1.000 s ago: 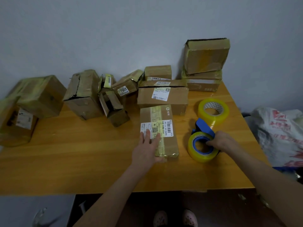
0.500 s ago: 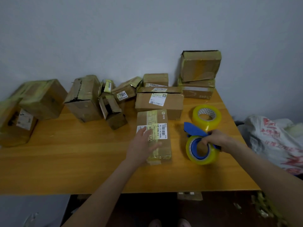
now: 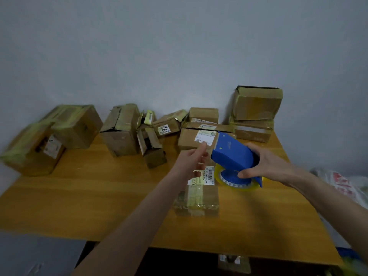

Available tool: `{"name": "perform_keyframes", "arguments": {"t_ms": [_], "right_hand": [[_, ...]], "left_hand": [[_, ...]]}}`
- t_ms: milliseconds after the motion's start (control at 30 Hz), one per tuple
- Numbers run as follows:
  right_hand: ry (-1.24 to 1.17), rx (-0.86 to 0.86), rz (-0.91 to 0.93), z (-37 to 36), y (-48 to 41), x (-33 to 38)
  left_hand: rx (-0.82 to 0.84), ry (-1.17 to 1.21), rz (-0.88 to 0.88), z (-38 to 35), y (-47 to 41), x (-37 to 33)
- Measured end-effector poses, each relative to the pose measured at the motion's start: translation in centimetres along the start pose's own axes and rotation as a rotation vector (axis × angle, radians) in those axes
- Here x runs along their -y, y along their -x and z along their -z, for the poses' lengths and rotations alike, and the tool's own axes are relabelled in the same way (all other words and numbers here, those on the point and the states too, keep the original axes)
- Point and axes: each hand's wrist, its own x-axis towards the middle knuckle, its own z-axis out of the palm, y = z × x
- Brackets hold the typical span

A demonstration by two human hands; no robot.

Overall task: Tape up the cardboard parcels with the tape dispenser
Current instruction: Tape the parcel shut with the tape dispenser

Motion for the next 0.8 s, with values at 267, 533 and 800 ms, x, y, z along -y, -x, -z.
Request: {"name": "perform_keyframes", "arguments": {"t_ms": [267,533,800], "right_hand": [[0.117,0.121,0.099,-0.7,-0.7,0.8],[0.540,0.094,0.190,-2.4,-0.9,0.7],[0.706,0.123,0.178,-2.0,0.8,-1.6]], "left_hand": [[0.051,0.005,0.175,2.1,0.5,2.9],[-0.144,-0.150,0.021,3.3,0.6,4.9],[-0.253,-0.225,0.089,7.1,1.8,7.3]]}}
